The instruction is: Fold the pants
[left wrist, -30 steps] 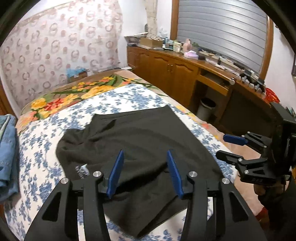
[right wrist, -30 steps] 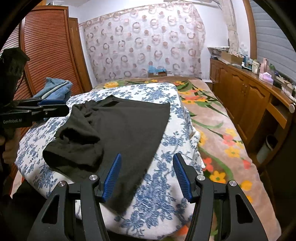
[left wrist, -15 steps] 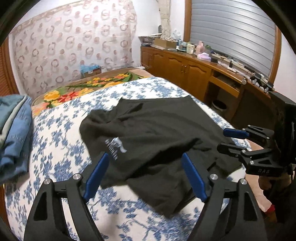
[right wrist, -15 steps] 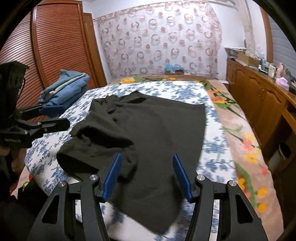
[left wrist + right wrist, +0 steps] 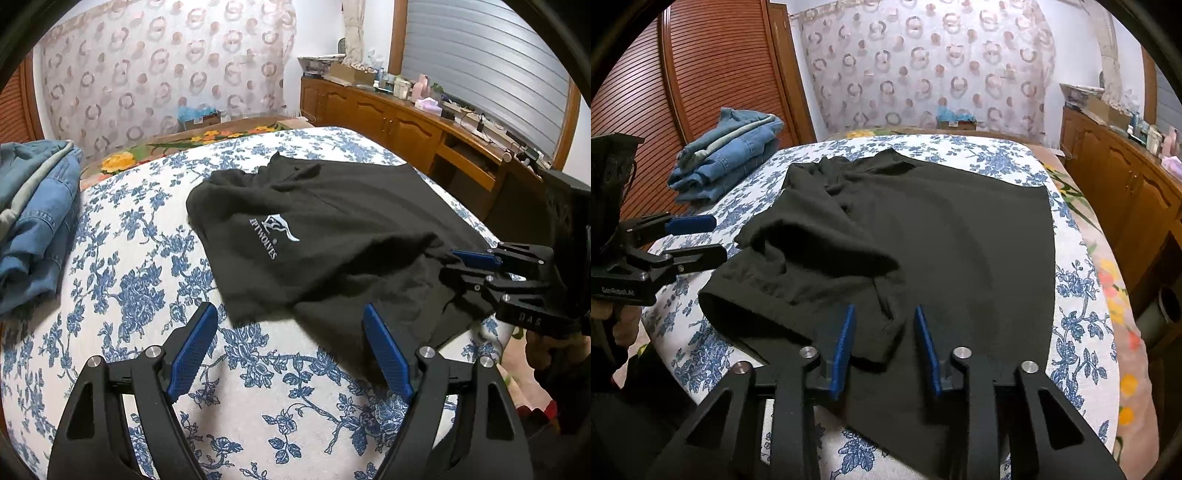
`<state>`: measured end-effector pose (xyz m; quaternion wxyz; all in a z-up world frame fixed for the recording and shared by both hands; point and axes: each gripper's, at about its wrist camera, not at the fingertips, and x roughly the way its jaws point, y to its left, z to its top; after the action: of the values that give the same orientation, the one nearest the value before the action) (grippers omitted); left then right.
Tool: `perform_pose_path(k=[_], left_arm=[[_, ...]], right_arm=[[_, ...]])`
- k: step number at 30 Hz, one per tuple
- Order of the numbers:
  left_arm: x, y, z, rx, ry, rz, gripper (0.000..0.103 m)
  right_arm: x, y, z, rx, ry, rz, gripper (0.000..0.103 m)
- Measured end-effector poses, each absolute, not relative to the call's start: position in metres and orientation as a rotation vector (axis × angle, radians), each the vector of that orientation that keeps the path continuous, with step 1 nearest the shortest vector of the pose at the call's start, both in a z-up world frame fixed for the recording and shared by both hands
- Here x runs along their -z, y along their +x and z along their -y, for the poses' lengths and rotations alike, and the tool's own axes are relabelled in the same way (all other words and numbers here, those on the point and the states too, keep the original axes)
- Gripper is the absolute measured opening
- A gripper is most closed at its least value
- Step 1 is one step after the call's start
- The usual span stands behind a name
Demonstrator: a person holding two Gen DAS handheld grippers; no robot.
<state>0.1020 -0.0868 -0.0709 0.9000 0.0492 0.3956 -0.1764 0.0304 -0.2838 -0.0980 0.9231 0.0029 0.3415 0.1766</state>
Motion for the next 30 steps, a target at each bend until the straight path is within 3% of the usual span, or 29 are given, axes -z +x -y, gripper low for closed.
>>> perform_pose_path(k=[3, 6, 16, 30], left_arm=[[0.073, 0.101, 0.089, 0.368, 0.104, -0.822, 0.082], [0.072, 0.100, 0.091, 0.369, 0.107, -0.818, 0.082], [0.062, 0.095, 0.098, 0.400, 0.108, -0.785, 0.082], [0.053, 0.092, 0.118, 0.457, 0.145, -0.754, 0.082]], right_arm=[[0.096, 0.030, 0.284, -0.355, 0.002, -0.695, 0.011], [0.094, 0.020, 0.278, -0.358, 0.012, -0.675, 0.007], [0.063, -0.020, 0.293, -0.355, 0.018, -0.551, 0.004], [0.061, -0.062, 0.321, -0.304, 0.019, -0.548, 0.004]])
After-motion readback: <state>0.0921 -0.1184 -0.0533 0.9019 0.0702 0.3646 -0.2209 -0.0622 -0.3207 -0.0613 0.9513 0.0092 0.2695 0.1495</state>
